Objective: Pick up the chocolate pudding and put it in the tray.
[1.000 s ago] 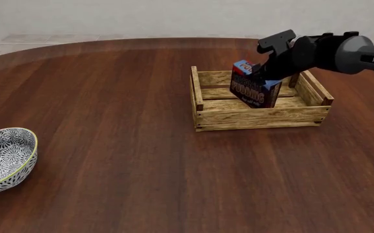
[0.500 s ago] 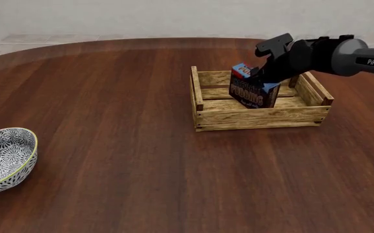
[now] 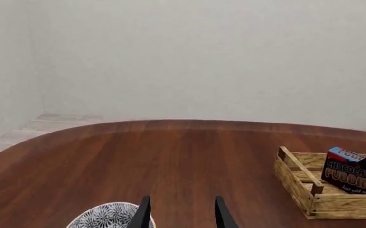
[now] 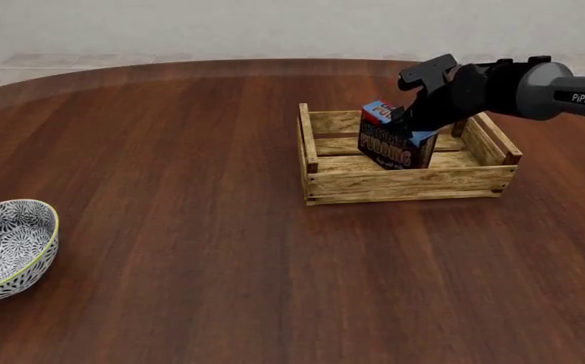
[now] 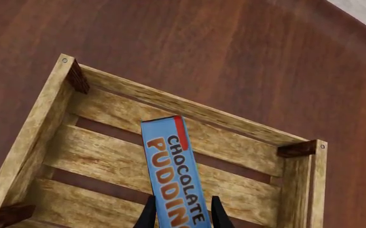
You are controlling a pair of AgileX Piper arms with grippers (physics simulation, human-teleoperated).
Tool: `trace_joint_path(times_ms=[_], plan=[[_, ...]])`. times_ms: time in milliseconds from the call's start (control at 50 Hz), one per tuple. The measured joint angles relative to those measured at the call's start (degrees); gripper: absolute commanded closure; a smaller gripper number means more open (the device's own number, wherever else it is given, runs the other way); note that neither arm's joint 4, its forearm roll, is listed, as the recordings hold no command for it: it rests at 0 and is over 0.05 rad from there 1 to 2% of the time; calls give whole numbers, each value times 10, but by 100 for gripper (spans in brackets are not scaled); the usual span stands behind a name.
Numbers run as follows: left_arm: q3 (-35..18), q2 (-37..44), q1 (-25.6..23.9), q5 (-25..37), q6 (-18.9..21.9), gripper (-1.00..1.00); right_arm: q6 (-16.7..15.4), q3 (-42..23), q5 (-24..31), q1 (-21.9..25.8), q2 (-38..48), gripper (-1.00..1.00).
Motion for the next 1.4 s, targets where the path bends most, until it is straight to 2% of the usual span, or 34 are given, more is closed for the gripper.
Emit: trace_joint_path(times_ms=[340, 1080, 1400], plan=[[-15, 0, 0, 14, 0, -100, 0, -1, 1, 2, -1, 100], [23, 0, -1, -24, 1, -100, 8, 3, -1, 8, -1, 100], [3, 0, -1, -5, 1, -100, 7, 7, -1, 9, 1, 100]])
